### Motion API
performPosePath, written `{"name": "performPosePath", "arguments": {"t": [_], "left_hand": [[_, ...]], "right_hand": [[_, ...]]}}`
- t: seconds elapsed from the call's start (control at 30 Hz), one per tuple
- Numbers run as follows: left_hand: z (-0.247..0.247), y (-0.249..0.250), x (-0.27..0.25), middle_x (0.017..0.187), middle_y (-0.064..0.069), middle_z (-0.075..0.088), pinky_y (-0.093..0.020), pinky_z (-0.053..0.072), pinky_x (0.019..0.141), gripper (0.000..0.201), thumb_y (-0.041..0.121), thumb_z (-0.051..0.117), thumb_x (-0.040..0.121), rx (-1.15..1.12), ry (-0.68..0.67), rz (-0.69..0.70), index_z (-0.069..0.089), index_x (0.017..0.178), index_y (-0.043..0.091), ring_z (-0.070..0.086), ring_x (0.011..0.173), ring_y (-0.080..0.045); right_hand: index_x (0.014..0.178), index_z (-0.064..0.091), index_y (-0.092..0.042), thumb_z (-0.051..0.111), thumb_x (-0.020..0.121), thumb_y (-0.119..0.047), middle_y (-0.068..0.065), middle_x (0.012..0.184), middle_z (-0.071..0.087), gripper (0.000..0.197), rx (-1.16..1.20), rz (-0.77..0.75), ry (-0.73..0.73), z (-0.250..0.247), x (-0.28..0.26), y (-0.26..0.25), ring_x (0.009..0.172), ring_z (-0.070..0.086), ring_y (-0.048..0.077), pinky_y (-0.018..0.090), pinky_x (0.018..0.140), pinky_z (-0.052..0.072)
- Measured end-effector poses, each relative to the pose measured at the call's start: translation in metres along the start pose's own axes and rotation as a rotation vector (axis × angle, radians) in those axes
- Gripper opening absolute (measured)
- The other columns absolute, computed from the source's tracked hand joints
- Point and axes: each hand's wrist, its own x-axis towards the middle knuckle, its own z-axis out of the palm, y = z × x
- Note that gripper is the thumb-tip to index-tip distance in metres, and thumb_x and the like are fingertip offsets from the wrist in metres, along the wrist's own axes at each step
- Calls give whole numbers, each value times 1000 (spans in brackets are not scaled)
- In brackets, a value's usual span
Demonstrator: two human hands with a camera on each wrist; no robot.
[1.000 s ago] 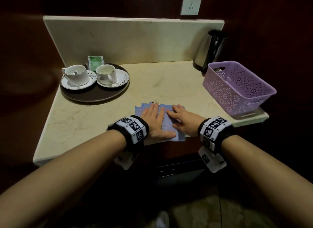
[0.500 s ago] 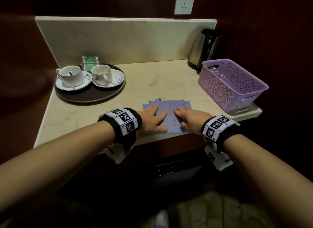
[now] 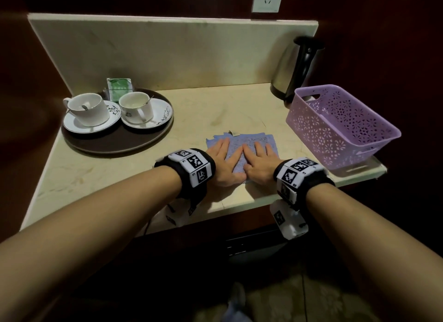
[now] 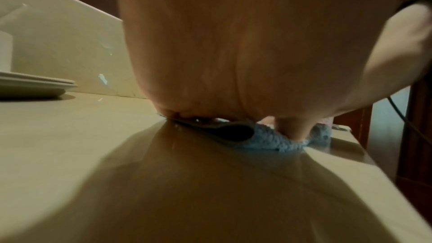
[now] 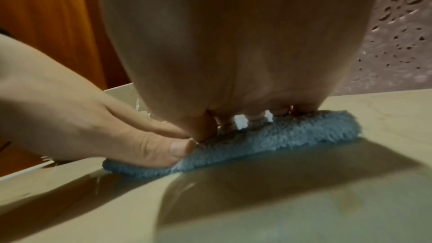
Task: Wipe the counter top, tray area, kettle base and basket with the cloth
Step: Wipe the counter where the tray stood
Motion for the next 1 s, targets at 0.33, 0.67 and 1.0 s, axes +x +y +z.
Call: {"name": "performPosePath", "arguments": {"t": [0.33, 0.67, 1.0], "left_hand": [[-47, -18, 72, 161, -10, -22, -49, -4, 121, 85, 72, 26, 91, -16, -39, -114, -14, 154, 32, -19, 149, -27], [-86, -47, 135, 162, -10, -18, -49, -2, 121, 81, 66, 29, 94, -66, -8, -209, -10, 155, 29, -14, 150, -29], [-111, -68, 181, 163, -12, -16, -49, -4, 121, 76, 61, 29, 97, -112, 21, -286, -8, 156, 29, -13, 150, -30]], "right_hand": [[154, -12, -24, 31, 88, -52, 10, 163, -13, 84, -19, -14, -28, -50, 79, 15, 149, -14, 37, 56, 119, 2], [154, -11, -27, 38, 100, -38, 7, 163, -15, 74, -110, -85, -26, -107, 150, 23, 149, -11, 35, 55, 120, 0], [155, 0, -26, 30, 99, -41, 10, 164, -4, 66, -85, -128, 15, -138, 206, 27, 150, -1, 38, 53, 120, 7]]}}
